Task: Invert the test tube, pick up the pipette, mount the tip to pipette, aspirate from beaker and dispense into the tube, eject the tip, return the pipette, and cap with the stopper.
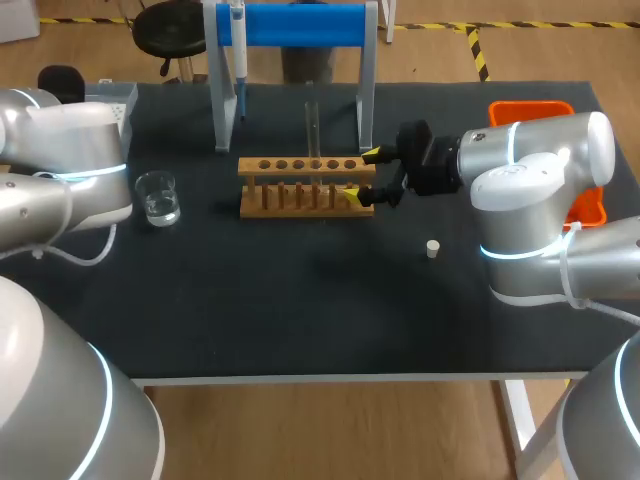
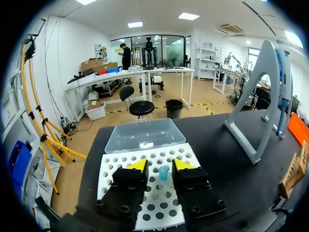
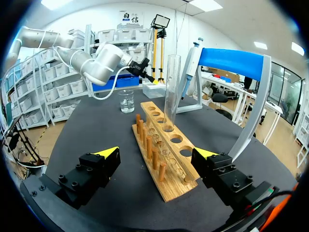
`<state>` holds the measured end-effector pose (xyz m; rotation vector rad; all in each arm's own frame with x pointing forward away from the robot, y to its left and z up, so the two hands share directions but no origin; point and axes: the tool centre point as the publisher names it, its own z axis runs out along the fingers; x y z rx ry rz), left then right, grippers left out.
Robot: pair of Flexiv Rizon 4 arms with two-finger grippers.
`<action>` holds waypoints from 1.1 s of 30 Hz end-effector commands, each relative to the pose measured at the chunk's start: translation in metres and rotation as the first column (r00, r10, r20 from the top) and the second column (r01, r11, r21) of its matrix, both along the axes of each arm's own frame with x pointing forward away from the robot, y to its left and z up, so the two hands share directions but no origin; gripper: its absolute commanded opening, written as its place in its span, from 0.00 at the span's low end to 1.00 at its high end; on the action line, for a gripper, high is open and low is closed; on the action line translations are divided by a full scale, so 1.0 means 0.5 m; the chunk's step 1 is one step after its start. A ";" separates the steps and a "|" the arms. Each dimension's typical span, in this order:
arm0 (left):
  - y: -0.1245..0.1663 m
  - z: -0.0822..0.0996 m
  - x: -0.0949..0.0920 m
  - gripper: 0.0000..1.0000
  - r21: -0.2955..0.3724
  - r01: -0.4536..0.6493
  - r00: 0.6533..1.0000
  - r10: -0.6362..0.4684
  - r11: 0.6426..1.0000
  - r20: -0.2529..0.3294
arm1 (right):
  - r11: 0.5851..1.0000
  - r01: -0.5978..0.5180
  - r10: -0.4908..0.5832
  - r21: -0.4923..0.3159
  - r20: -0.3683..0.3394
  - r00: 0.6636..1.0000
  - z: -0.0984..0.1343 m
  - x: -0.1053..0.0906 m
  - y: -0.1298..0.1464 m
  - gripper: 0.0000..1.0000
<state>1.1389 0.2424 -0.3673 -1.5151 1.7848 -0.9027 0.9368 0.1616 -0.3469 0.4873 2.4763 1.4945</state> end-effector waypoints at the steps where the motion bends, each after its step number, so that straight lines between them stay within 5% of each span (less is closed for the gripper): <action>1: 0.003 -0.001 0.005 0.16 -0.003 0.007 1.000 -0.007 1.000 -0.004 | 1.000 0.002 -0.002 0.001 0.002 1.000 -0.002 -0.001 0.001 1.00; 4: 0.003 -0.001 0.005 0.11 -0.004 0.009 1.000 -0.009 1.000 -0.005 | 1.000 0.002 -0.002 0.001 0.002 1.000 -0.002 -0.001 0.001 1.00; 6: 0.003 -0.001 0.005 0.00 -0.004 0.010 1.000 -0.010 1.000 -0.004 | 1.000 0.002 -0.002 0.001 0.002 1.000 -0.002 -0.001 0.001 1.00; 33: 0.001 0.036 0.000 0.00 0.008 0.001 1.000 -0.001 1.000 0.022 | 1.000 0.002 -0.002 0.001 0.002 1.000 -0.002 -0.001 0.001 1.00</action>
